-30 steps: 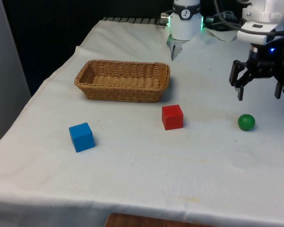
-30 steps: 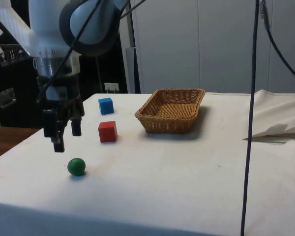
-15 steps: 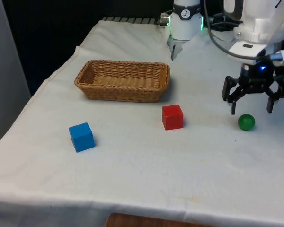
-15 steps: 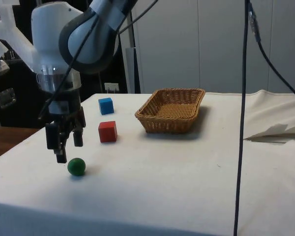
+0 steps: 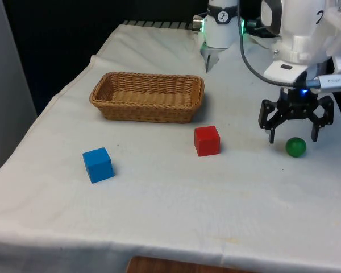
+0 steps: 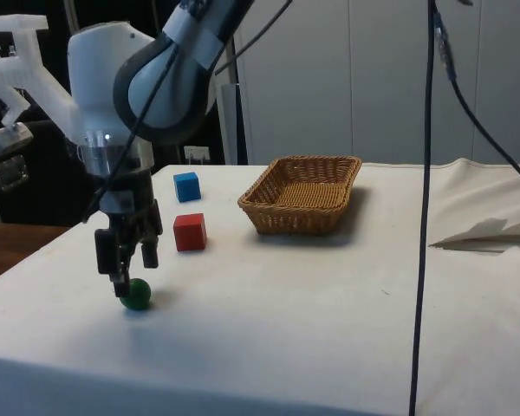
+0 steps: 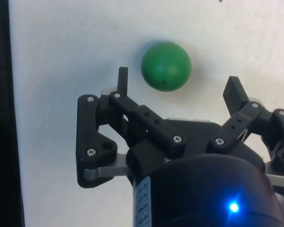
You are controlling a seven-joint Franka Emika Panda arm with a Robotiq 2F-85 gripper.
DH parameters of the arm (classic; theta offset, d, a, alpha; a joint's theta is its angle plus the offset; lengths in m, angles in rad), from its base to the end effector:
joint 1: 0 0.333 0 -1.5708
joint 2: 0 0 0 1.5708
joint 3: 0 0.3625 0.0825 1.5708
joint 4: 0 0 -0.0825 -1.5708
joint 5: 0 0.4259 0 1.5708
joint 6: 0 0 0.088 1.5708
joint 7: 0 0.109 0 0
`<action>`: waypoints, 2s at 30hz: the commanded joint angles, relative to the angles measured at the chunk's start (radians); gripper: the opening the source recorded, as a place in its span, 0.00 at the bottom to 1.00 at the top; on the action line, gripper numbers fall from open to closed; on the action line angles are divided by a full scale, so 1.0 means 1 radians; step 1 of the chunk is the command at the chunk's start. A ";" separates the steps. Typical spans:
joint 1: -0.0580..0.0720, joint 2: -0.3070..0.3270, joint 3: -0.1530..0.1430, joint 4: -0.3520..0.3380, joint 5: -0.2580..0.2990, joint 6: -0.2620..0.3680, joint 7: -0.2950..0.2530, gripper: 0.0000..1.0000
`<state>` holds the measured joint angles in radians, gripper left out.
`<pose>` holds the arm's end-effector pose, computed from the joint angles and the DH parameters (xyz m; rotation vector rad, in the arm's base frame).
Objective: Place all non-red objects into the basket.
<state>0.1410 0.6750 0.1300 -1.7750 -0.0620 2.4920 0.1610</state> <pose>0.6952 0.1846 0.1873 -3.0835 -0.1981 -0.0596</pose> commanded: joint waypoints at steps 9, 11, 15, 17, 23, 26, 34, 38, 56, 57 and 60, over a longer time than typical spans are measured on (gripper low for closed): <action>-0.006 0.027 0.013 -0.003 0.016 0.039 -0.004 1.00; -0.006 0.030 0.014 -0.002 0.017 0.043 -0.004 1.00; -0.006 0.043 0.016 -0.002 0.027 0.064 -0.005 1.00; -0.006 0.047 0.017 -0.002 0.030 0.071 -0.006 1.00; -0.007 0.055 0.016 -0.001 0.033 0.081 -0.008 1.00; -0.005 0.054 0.013 0.000 0.030 0.079 -0.005 1.00; -0.001 0.051 0.008 -0.003 0.025 0.078 0.000 1.00; 0.000 0.050 0.007 -0.004 0.025 0.077 0.001 1.00; 0.002 0.048 0.004 -0.004 0.023 0.076 0.003 0.24; 0.002 0.047 0.004 -0.004 0.024 0.076 0.003 0.14; -0.001 0.044 0.005 -0.005 0.025 0.074 0.000 0.00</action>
<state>0.1420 0.7200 0.1320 -1.7790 -0.0410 2.5660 0.1620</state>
